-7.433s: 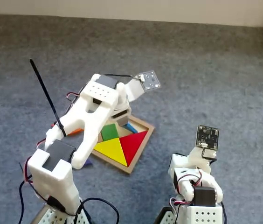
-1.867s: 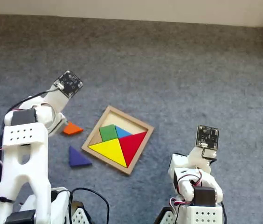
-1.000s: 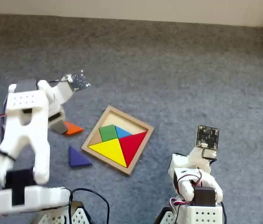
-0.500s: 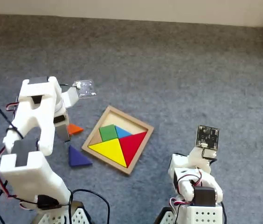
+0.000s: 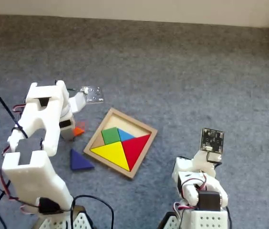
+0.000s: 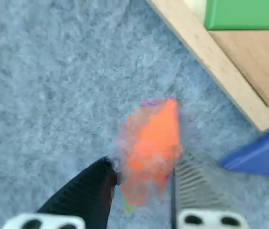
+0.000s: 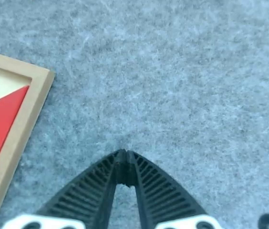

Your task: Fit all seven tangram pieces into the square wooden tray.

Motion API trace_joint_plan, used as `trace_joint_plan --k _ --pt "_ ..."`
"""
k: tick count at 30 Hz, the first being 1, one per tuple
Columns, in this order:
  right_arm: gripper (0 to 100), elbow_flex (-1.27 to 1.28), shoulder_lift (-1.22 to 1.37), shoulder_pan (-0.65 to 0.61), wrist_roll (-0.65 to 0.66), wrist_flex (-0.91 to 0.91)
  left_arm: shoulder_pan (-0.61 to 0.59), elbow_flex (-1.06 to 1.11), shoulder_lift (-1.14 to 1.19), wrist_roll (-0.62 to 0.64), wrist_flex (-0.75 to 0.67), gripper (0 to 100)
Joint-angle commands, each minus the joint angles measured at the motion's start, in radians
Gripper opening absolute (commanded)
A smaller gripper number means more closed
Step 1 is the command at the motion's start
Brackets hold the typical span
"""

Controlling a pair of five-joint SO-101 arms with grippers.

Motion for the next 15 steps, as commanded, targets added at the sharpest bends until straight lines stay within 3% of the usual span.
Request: trace_joint_plan --k 1,7,12,15 --pt "0.5 0.116 -0.012 0.010 0.008 -0.016 0.031 -0.039 -0.091 0.066 0.044 8" --pt "0.5 0.116 -0.012 0.010 0.008 -0.016 0.070 -0.030 -0.213 0.176 0.057 8" --pt "0.5 0.116 -0.012 0.010 0.008 -0.016 0.090 -0.041 -0.229 0.190 0.054 8" --pt "0.5 0.116 -0.012 0.012 0.008 -0.016 0.093 -0.042 -0.237 0.187 0.049 15"
